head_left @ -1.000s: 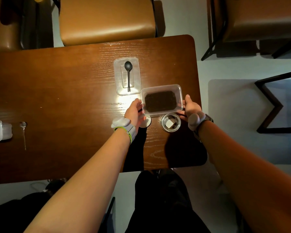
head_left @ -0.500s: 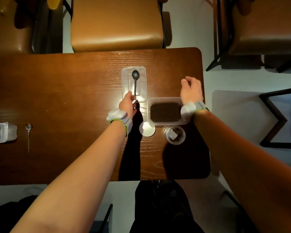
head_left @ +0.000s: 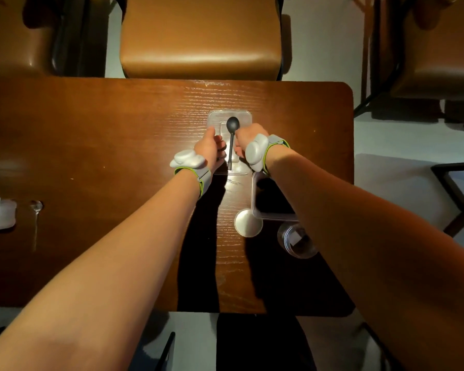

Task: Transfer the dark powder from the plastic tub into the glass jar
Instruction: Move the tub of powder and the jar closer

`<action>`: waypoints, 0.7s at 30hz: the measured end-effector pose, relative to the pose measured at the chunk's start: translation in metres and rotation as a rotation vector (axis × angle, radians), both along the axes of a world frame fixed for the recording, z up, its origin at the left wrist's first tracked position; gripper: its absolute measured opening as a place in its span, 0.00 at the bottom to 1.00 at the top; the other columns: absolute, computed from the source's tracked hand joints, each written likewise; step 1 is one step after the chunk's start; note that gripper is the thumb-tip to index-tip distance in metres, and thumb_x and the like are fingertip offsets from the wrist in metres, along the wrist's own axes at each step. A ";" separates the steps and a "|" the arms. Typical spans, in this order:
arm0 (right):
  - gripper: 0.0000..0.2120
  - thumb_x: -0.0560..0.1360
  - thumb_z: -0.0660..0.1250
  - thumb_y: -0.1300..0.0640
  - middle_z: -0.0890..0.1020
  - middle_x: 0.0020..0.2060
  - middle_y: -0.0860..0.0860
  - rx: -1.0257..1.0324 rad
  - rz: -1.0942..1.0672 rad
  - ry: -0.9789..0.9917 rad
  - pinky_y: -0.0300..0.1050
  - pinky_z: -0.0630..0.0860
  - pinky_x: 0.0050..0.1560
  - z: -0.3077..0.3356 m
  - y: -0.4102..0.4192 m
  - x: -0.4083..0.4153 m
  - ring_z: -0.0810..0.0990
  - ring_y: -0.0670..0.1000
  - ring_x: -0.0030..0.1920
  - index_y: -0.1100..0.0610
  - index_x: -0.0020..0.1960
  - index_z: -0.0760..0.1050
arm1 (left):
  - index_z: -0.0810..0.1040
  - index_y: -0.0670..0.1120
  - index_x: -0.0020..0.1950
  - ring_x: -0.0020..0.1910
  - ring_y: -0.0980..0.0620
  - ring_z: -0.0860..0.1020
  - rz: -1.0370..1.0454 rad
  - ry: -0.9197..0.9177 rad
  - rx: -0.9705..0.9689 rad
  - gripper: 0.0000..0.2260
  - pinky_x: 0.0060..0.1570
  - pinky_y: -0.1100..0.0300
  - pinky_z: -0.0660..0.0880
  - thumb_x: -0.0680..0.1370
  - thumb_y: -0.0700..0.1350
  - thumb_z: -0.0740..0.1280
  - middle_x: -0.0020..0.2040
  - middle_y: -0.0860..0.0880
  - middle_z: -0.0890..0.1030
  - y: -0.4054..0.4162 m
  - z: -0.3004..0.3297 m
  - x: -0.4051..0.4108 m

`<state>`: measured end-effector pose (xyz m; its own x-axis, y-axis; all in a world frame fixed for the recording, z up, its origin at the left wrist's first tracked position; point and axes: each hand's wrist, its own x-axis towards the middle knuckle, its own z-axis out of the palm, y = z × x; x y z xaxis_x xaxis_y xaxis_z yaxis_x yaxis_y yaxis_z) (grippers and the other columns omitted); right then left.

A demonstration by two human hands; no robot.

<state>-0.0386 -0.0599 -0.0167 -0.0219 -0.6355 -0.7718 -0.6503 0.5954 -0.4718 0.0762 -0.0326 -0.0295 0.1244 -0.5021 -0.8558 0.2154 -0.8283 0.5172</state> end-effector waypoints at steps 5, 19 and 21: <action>0.11 0.79 0.57 0.72 0.73 0.21 0.58 0.035 -0.033 -0.057 0.33 0.62 0.17 0.003 0.000 0.000 0.69 0.46 0.13 0.63 0.41 0.71 | 0.76 0.45 0.53 0.41 0.50 0.73 -0.063 0.009 0.011 0.21 0.44 0.58 0.70 0.87 0.60 0.54 0.46 0.48 0.78 0.002 -0.012 0.002; 0.03 0.73 0.74 0.67 0.83 0.32 0.53 -0.124 -0.472 -0.183 0.33 0.70 0.18 0.006 0.026 0.005 0.78 0.48 0.24 0.68 0.45 0.83 | 0.75 0.45 0.46 0.33 0.53 0.73 0.067 0.085 -0.117 0.21 0.30 0.62 0.76 0.88 0.58 0.55 0.37 0.49 0.75 0.010 0.013 -0.005; 0.05 0.75 0.74 0.66 0.81 0.30 0.51 -0.137 -0.459 -0.202 0.31 0.69 0.20 0.022 0.034 -0.004 0.77 0.46 0.24 0.68 0.47 0.82 | 0.76 0.45 0.47 0.32 0.53 0.73 0.062 0.105 -0.131 0.21 0.32 0.61 0.76 0.88 0.57 0.55 0.37 0.49 0.75 0.019 0.023 -0.008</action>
